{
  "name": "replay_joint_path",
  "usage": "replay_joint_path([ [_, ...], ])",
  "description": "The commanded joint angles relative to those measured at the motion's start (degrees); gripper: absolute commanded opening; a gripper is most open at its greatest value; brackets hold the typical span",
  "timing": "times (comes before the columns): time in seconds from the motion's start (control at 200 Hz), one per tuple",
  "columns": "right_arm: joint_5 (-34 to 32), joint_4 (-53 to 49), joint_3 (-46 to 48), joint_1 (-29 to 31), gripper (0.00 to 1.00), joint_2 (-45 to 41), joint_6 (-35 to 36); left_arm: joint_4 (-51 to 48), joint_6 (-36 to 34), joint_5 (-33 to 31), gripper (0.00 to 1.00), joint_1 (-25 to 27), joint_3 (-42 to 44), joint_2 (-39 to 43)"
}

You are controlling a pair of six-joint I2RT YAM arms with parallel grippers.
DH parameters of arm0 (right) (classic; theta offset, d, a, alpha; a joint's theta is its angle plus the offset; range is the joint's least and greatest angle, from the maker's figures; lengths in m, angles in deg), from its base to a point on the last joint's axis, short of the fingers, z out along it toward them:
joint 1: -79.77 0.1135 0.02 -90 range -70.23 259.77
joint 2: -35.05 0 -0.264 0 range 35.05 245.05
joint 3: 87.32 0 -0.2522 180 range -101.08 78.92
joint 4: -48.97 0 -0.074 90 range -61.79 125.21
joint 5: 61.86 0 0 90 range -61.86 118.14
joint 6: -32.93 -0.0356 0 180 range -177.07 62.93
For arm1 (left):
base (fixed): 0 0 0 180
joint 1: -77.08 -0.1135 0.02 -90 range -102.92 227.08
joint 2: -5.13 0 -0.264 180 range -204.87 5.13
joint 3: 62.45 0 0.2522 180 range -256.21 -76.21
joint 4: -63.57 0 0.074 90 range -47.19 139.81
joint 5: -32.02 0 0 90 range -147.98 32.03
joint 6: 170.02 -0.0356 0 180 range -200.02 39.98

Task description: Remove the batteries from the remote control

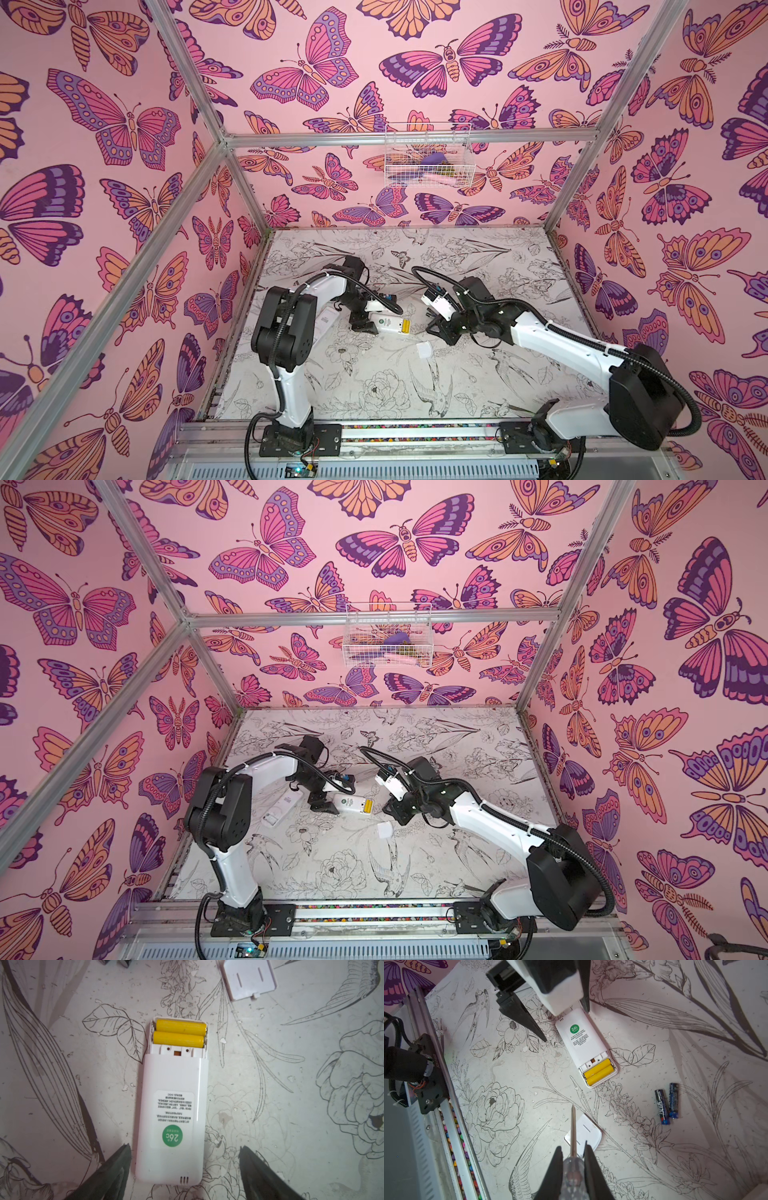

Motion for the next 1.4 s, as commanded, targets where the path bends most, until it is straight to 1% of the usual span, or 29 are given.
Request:
replay_joint_path([
  [0.0,-0.2,4.2,0.9,0.7,0.00,-0.1,4.8,-1.4,-1.4,-0.1,0.83,0.4,-1.0,-2.0],
  [0.261,1.2,6.1,-0.6,0.7,0.00,4.4,6.0,-1.4,-2.1,-2.0,0.77,1.1,-1.0,-4.9],
  [0.401,1.5,6.7,-0.7,0.7,0.00,5.7,8.1,-1.3,-2.2,-2.7,0.67,1.4,-0.9,-5.4],
  [0.451,1.8,6.9,-0.7,0.7,0.00,6.1,8.7,-1.2,-2.2,-2.9,0.62,1.4,-0.8,-5.4],
  [0.621,2.7,8.1,-0.7,0.7,0.00,7.5,11.0,-0.6,-3.0,-3.4,0.48,1.4,0.0,-5.0],
  [0.691,3.2,8.2,-0.7,0.7,0.00,7.6,12.3,-0.6,-3.9,-3.7,0.44,1.4,0.7,-4.1],
  [0.917,5.3,7.4,-0.3,0.6,0.00,7.9,15.6,-0.5,-6.0,-3.5,0.43,1.6,4.6,0.0],
  [1.313,6.7,11.1,-0.3,2.5,0.00,10.1,14.6,-0.6,-6.6,-3.7,0.42,1.8,7.2,1.8],
  [1.333,6.5,11.1,-0.4,2.6,0.00,11.8,14.6,-0.6,-6.6,-3.7,0.42,1.8,7.2,1.9],
  [1.398,6.1,10.5,-0.8,2.9,0.00,12.5,14.8,-0.5,-6.6,-3.8,0.42,1.8,7.7,2.4],
])
